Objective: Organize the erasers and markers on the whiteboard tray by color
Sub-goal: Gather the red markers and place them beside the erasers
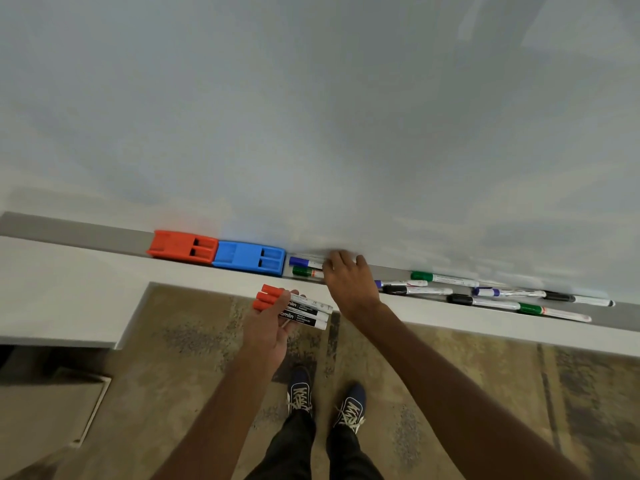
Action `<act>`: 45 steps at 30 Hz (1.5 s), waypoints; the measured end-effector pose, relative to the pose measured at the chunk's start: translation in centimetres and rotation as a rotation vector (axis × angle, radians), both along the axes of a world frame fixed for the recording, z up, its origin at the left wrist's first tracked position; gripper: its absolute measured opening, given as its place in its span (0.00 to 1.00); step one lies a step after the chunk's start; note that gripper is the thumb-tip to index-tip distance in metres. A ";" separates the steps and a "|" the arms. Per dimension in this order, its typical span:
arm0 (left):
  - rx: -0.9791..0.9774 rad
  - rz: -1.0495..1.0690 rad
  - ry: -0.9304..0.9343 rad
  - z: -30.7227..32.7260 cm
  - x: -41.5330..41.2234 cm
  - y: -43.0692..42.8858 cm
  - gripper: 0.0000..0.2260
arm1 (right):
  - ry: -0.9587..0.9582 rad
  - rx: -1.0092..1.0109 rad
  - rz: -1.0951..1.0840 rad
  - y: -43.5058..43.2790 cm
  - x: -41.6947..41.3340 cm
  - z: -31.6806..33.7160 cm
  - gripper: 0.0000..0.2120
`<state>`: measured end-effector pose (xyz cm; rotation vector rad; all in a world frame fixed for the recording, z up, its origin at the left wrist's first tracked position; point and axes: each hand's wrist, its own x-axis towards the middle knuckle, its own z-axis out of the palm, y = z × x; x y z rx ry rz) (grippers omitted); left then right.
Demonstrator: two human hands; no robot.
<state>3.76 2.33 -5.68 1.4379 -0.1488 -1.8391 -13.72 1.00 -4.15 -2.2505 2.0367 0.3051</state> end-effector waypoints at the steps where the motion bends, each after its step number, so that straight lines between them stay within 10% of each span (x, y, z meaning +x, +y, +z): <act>1: 0.004 -0.003 0.002 -0.1 -0.1 -0.1 0.20 | -0.005 0.012 -0.012 -0.1 0.1 0.0 0.21; 6: 0.022 -0.015 0.000 -0.5 -0.2 -0.5 0.20 | -0.030 0.070 -0.052 -0.4 0.4 0.0 0.32; 20: 0.050 -0.048 -0.010 -0.3 -0.6 -1.0 0.17 | -0.017 0.110 -0.088 -0.6 0.5 -0.3 0.23; 30: 0.059 -0.105 -0.028 0.4 -2.6 -1.3 0.17 | -0.054 -0.310 -0.254 4.3 -4.5 0.5 0.20; 45: 0.078 -0.142 -0.029 0.5 -4.9 -0.3 0.17 | 0.115 -0.372 -0.336 7.5 -10.2 -1.7 0.25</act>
